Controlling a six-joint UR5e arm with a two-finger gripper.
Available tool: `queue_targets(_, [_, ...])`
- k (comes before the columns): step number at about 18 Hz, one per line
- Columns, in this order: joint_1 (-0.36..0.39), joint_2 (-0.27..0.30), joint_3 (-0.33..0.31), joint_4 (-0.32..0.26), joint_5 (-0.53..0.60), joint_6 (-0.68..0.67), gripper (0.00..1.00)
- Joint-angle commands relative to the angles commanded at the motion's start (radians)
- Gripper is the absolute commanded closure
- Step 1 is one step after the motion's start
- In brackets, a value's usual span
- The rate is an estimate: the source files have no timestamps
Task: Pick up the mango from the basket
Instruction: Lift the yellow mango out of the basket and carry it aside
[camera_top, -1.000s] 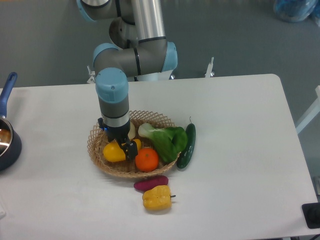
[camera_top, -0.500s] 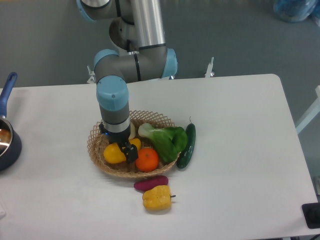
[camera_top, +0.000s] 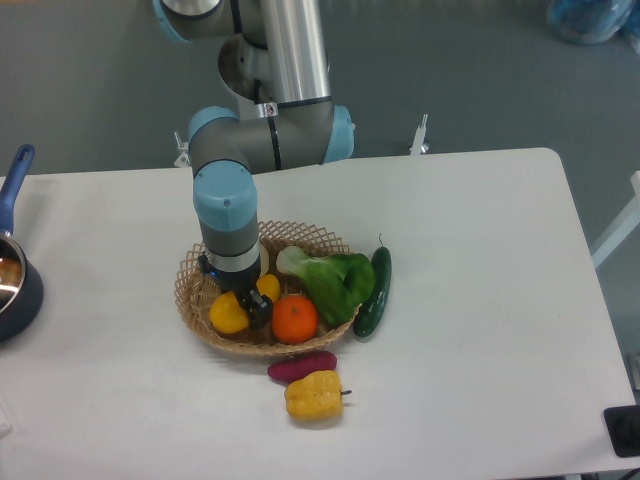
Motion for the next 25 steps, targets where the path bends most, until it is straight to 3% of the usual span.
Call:
queue_targets(8, [0.020, 0.038, 0.011, 0.000, -0.011, -0.002, 0.48])
queue_targets(17, [0.103, 0.074, 0.048, -0.005, -0.011, -0.018, 0.47])
queue_targets(25, [0.250, 0.094, 0.184, -0.009, -0.120, -0.077, 0.47])
